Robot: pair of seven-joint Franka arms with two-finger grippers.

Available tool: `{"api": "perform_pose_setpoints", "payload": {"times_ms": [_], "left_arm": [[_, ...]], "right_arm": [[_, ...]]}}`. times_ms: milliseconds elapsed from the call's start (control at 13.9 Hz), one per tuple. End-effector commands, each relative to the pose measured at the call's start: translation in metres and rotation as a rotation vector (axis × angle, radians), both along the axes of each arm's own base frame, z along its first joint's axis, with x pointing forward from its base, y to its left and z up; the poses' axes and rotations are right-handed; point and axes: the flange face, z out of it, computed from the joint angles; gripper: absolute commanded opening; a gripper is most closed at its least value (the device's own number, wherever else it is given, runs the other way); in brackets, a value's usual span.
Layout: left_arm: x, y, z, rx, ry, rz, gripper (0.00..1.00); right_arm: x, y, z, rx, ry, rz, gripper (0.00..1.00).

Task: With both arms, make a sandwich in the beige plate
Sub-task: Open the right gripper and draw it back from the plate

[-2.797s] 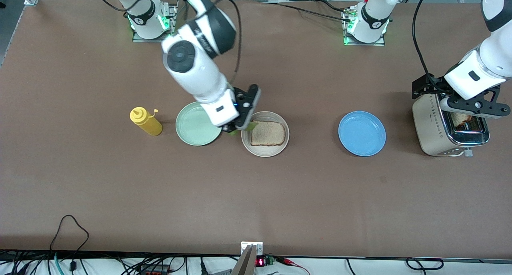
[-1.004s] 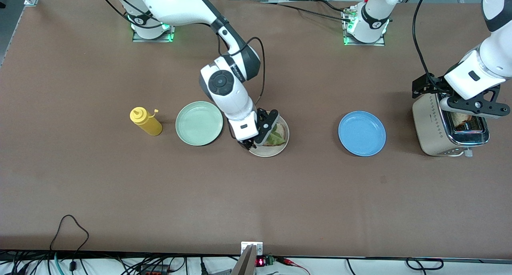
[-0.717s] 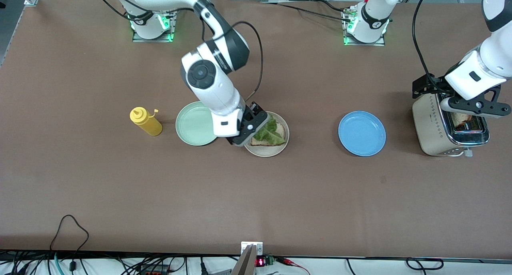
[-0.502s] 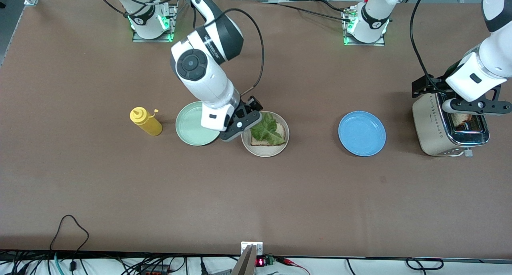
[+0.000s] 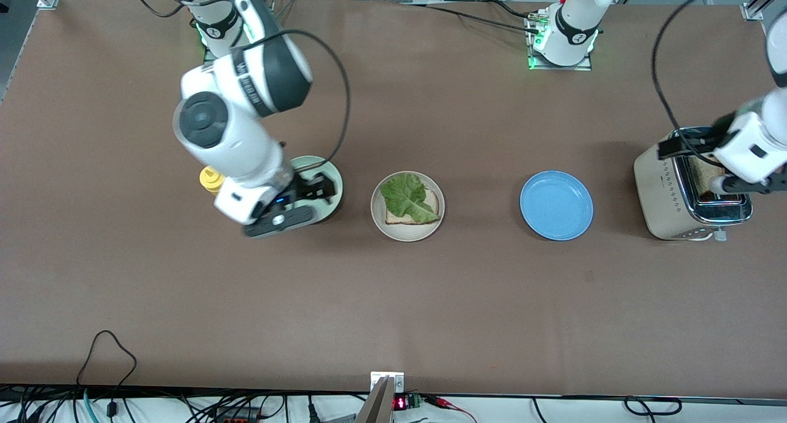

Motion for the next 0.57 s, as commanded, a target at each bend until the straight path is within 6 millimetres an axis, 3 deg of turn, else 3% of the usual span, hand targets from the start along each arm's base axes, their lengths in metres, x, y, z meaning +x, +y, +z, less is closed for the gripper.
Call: {"api": "perform_pose_setpoints", "payload": {"times_ms": [0, 215, 502], "left_arm": [[0.002, 0.052, -0.021, 0.031, 0.021, -0.056, 1.0], [-0.006, 0.103, -0.061, -0.002, -0.017, -0.153, 1.0], [-0.031, 0.14, -0.108, -0.038, -0.02, -0.218, 0.95]], "right_arm": [[0.012, -0.047, 0.005, -0.016, 0.004, -0.039, 1.0], [0.032, -0.109, 0.005, -0.019, 0.002, -0.079, 1.0], [0.038, -0.174, 0.018, -0.038, 0.023, -0.124, 1.0]]}}
